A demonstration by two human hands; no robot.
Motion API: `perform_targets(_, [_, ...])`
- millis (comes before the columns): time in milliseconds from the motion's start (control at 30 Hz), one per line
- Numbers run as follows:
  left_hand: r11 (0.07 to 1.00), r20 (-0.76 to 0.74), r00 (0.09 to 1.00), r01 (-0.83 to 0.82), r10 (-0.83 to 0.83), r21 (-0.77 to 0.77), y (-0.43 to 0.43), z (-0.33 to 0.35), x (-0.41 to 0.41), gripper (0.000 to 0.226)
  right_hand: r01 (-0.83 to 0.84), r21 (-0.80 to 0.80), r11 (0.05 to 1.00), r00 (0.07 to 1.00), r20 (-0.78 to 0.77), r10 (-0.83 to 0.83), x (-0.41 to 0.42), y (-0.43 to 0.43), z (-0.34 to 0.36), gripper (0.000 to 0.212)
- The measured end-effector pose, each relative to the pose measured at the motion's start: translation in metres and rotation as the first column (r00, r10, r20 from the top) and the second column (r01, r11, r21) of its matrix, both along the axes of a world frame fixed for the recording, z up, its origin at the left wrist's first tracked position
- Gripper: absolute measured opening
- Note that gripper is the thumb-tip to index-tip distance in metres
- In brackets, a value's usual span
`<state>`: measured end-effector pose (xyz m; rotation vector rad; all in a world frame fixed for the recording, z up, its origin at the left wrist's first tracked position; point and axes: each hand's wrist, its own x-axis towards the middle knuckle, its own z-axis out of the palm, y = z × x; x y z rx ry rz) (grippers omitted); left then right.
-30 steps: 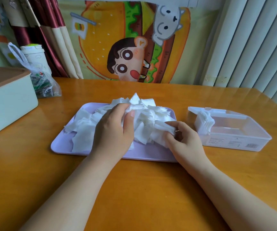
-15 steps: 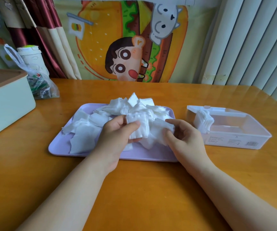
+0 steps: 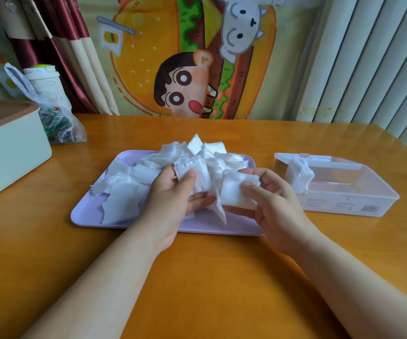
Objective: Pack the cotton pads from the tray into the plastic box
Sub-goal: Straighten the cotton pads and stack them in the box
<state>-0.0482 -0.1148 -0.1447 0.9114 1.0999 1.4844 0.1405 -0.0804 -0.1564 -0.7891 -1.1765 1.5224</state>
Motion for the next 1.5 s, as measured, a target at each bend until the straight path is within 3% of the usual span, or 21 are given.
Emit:
perform_targets(100, [0.996,-0.129,0.988,-0.082,0.085,0.031,0.001,-0.002,-0.004,0.016,0.051,0.026,0.998,0.997,0.048,-0.053,0.0,0.002,-0.002,0.014])
perform_targets(200, [0.947,-0.388,0.868,-0.247,0.31,0.204,0.004,-0.002,-0.015,0.009,0.206,0.128,0.97,0.957,0.183,-0.227,-0.001,-0.002,-0.006,0.016])
perform_targets(267, [0.922,-0.364,0.858,-0.275,0.363,0.272,0.004,0.001,-0.019,0.01,0.328,0.262,0.908,0.886,0.248,-0.392,-0.001,-0.002,-0.007,0.018])
perform_targets(333, [0.953,-0.298,0.92,-0.188,0.256,0.24,0.002,0.005,-0.017,0.013,0.373,0.335,0.865,0.843,0.266,-0.467,0.001,0.0,-0.005,0.02])
perform_targets(467, [0.98,-0.226,0.971,0.116,-0.078,0.164,-0.003,0.007,-0.006,0.029,0.339,0.268,0.902,0.868,0.282,-0.41,0.003,0.001,0.001,0.017])
perform_targets(600, [0.965,-0.274,0.947,0.213,-0.166,0.151,-0.007,0.004,0.0,0.052,0.276,0.217,0.936,0.915,0.239,-0.325,0.008,0.002,0.006,0.01])
perform_targets(733, [0.961,-0.214,0.955,0.238,-0.206,0.137,-0.008,0.002,0.004,0.049,0.38,0.301,0.875,0.875,0.19,-0.445,0.012,0.005,0.011,0.015])
perform_targets(867, [0.974,-0.198,0.967,0.188,-0.16,0.129,-0.008,0.001,0.007,0.041,0.221,0.192,0.956,0.953,0.164,-0.253,0.014,0.004,0.015,0.015])
perform_targets(967, [0.987,-0.209,0.973,0.126,-0.103,0.103,-0.006,-0.001,0.006,0.037,0.086,0.183,0.979,0.963,0.235,-0.128,0.013,0.0,0.013,0.023])
perform_targets(1333, [0.996,-0.315,0.949,0.027,0.001,0.084,-0.006,-0.003,0.006,0.021,-0.032,0.158,0.987,0.97,0.241,-0.007,0.011,-0.004,0.012,0.023])
perform_targets(1500, [0.996,-0.362,0.929,-0.049,0.074,0.077,-0.004,-0.007,0.007,0.026,-0.164,0.15,0.975,0.972,0.194,0.133,0.01,-0.005,0.014,0.04])
